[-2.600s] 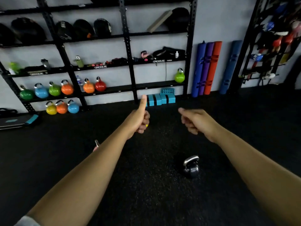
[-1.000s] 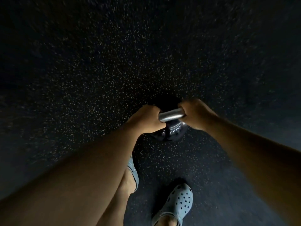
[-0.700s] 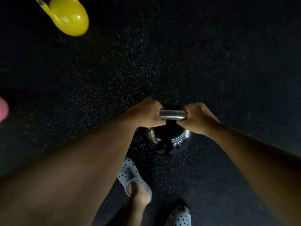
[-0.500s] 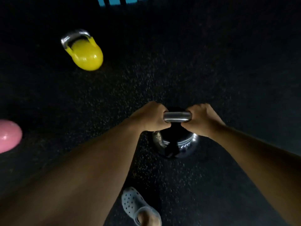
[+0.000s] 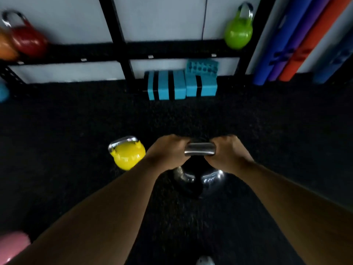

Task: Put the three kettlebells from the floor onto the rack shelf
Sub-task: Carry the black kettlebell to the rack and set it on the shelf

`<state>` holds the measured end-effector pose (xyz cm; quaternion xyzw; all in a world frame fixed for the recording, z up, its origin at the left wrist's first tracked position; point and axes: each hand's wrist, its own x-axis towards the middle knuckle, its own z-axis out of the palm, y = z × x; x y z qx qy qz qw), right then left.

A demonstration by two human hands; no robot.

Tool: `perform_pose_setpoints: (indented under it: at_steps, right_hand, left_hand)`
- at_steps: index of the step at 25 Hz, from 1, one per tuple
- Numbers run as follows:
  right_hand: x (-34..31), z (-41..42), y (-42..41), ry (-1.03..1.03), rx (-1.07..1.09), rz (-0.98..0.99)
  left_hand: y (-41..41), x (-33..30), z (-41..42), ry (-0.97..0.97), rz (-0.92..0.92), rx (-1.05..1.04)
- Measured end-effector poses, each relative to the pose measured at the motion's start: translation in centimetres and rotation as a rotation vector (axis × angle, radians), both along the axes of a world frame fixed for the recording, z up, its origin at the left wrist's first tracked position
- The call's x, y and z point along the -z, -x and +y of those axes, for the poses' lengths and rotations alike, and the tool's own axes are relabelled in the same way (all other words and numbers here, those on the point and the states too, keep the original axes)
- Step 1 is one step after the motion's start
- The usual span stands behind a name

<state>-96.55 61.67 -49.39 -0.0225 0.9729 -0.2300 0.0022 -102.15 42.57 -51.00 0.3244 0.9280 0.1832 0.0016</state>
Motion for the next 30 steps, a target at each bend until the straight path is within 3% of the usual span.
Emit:
perform_pose_setpoints:
  at_steps: [6,17,30]
  right_hand:
    - [-2.1,-2.4,18.8,0.017,-0.018,0.164]
    - [-2.8,-9.2,50.0,0.139,-0.088,0.193]
    - [-1.9,-3.5,83.4,0.086,-0.012,0.266]
  left_hand:
    - [17.6,-3.2,-2.5,0.025,0.165,-0.102]
    - [47.6,-4.4,-8.6,0.018,0.168,-0.164]
    - [80.3,-3.4,-2.2,0.009,0.17,-0.229]
